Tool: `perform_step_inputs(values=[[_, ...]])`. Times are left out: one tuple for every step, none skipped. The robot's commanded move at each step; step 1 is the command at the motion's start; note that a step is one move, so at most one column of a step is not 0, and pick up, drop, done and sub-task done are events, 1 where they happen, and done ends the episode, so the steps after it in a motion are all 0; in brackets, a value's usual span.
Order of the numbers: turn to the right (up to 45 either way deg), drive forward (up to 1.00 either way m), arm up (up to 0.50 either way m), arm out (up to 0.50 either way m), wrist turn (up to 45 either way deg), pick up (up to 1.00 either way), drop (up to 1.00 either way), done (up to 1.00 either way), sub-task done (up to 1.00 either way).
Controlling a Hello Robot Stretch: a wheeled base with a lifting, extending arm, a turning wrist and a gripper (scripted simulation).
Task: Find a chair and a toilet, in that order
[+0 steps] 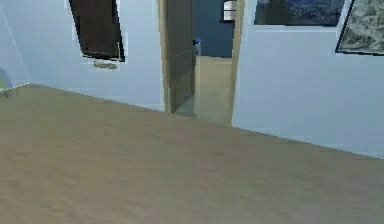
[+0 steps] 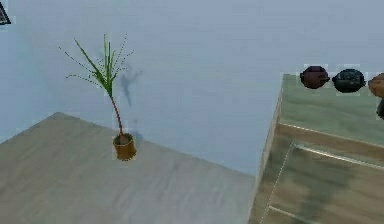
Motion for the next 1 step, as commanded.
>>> perform_step_inputs(values=[[0.0, 1.00, 0.00, 0.00, 0.0, 0.00, 0.00, 0.00, 0.00]])
